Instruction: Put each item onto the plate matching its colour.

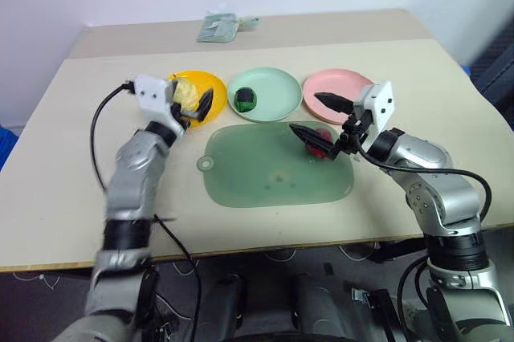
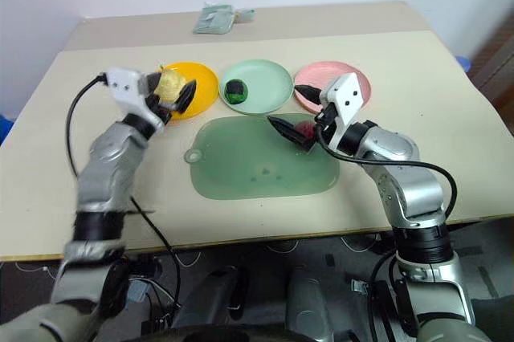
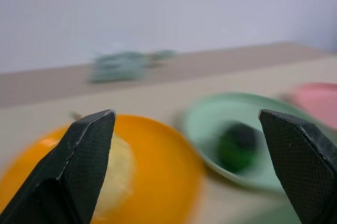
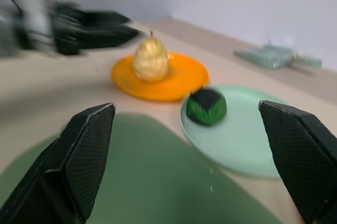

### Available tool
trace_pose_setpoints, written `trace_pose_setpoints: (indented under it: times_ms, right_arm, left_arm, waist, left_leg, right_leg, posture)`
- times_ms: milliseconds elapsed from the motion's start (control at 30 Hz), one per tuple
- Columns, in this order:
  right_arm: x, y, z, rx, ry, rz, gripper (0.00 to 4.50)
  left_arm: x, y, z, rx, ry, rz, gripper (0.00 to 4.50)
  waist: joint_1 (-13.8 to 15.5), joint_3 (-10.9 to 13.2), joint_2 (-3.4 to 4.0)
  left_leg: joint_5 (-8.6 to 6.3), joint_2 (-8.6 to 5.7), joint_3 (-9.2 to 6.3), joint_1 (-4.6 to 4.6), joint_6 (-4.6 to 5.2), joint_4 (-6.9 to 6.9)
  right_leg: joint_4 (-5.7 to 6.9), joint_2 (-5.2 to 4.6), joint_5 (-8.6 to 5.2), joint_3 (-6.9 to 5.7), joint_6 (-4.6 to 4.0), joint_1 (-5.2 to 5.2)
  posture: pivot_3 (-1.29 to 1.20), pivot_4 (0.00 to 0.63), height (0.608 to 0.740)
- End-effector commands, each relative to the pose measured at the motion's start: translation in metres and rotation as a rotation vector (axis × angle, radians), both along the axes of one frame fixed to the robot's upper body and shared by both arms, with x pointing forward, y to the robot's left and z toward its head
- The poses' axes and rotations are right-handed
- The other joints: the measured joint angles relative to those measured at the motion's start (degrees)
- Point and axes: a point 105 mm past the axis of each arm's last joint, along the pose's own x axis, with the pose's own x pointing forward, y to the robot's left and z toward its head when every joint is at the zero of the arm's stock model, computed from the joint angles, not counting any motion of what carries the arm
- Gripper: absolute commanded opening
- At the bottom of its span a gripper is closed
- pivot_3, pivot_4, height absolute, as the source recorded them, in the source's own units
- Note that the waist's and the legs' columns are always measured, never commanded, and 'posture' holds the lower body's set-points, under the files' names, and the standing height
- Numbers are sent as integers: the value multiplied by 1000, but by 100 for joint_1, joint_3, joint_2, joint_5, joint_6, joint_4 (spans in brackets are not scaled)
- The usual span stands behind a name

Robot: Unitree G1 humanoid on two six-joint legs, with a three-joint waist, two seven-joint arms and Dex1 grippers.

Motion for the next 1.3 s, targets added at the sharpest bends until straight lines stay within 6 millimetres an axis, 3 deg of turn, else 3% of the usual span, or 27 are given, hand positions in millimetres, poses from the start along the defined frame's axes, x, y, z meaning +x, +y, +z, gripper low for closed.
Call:
trace_pose_setpoints:
  times_ms: [33, 100, 267, 600, 700, 767, 933, 1133, 1300]
  right_arm:
    - [5, -4, -7, -27, 19, -6, 4500]
    - [14, -8, -20, -55, 62, -29, 4500]
    - [34, -18, -47, -96, 123, -93, 4500]
    - [50, -31, -71, -149, 187, -146, 4500]
    - [52, -32, -74, -147, 189, -159, 3584]
    - [51, -32, -69, -134, 168, -155, 2752]
    - [61, -35, -38, -41, 88, -186, 2752]
    - [110, -69, -6, 39, -7, -435, 2752]
    - [136, -85, 3, 40, 5, -589, 2752]
  left_arm:
    - [-56, -5, 19, 77, -68, -296, 4453]
    - [-85, -1, 12, 174, -42, -424, 4453]
    - [-118, 7, 4, 277, 23, -568, 4453]
    - [-128, -6, 6, 305, 22, -556, 4453]
    - [-125, -6, 9, 296, 16, -539, 4500]
    - [-123, -6, 11, 291, 15, -531, 4500]
    - [-117, -9, 14, 260, 6, -511, 4500]
    - [-110, -19, 16, 203, -15, -463, 4500]
    - [-106, -24, 22, 179, -36, -413, 4500]
  waist:
    - [6, 0, 0]
    - [5, -1, 5]
    - [57, -1, 6]
    - [17, -1, 7]
    - [12, -1, 7]
    - [10, -2, 7]
    - [18, -1, 8]
    - [7, -1, 7]
    - [-6, -1, 6]
  left_leg:
    - [-3, 0, -1, 0, 4, 0]
    - [-9, 1, 1, 4, 12, -3]
    - [-13, 1, -3, 12, 18, -7]
    - [-8, 3, -2, 21, 8, -25]
    - [-8, 7, -2, 22, 9, -28]
    - [-9, 7, -2, 23, 9, -29]
    - [-9, 6, -2, 22, 9, -29]
    - [0, 6, 1, 26, -6, -31]
    - [5, 6, 2, 26, -14, -45]
  right_leg:
    - [0, 0, 0, -1, -1, 1]
    - [-7, 0, -1, 0, -2, 5]
    - [-27, -1, 4, -7, -12, 22]
    - [-42, 0, 7, -7, -14, 27]
    - [-41, 4, 7, -7, -14, 25]
    - [-41, 4, 7, -7, -14, 25]
    - [-42, 4, 7, -7, -14, 26]
    - [-42, 5, 9, -6, -15, 26]
    - [-50, 4, 9, -5, -16, 25]
  posture:
    - [0, 150, 740]
    - [0, 150, 740]
    - [0, 150, 740]
    - [0, 150, 740]
    - [0, 150, 740]
    - [0, 150, 740]
    - [0, 150, 740]
    - [0, 150, 740]
    - [0, 150, 740]
